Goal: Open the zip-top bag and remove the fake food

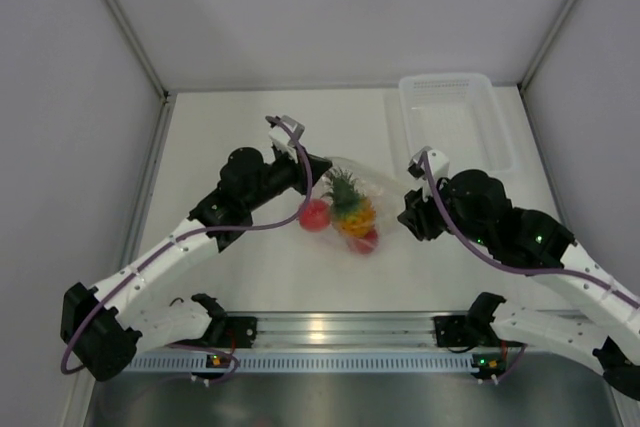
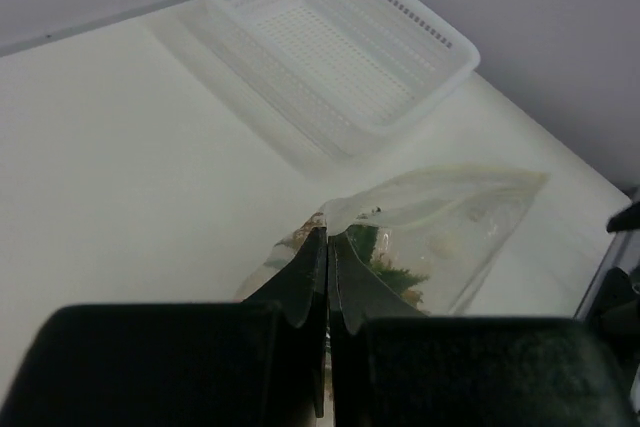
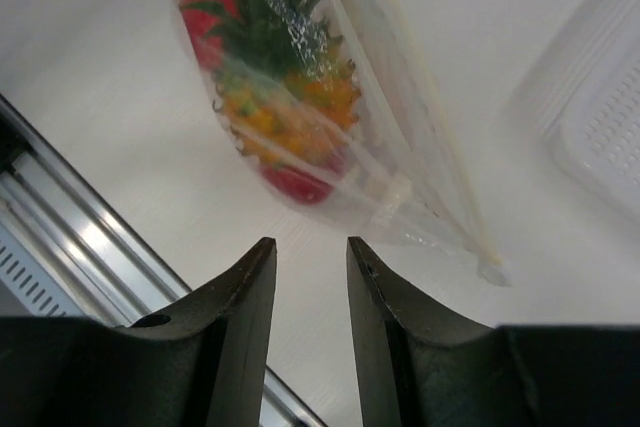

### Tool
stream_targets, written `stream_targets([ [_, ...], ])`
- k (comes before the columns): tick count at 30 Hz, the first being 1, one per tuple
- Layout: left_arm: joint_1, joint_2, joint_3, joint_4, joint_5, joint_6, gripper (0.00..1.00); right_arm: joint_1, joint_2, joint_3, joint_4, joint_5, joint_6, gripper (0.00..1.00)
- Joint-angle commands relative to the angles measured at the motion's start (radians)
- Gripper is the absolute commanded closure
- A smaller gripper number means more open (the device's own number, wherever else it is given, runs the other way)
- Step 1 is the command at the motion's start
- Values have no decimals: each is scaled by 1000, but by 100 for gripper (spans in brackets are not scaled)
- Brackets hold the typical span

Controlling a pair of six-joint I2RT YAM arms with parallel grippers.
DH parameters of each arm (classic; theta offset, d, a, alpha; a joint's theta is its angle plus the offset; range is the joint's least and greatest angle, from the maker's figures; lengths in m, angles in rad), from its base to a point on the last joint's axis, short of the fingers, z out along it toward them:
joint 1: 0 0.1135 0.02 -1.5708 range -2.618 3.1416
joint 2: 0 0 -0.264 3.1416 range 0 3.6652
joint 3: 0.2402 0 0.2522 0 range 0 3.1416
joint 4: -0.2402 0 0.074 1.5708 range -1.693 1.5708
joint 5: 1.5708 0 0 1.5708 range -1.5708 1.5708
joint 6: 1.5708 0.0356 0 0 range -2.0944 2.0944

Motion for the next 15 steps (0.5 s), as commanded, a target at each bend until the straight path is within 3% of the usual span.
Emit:
stream_targets([
  [1, 6, -4, 0, 109, 178, 54, 100, -10, 25, 74, 89, 123, 2, 65],
  [7, 6, 17, 8, 107, 254, 74, 100, -22, 91, 109, 211, 129, -90, 65],
  [15, 12, 51, 41, 91, 357, 110, 100, -85, 167, 190, 242, 88, -142, 63],
])
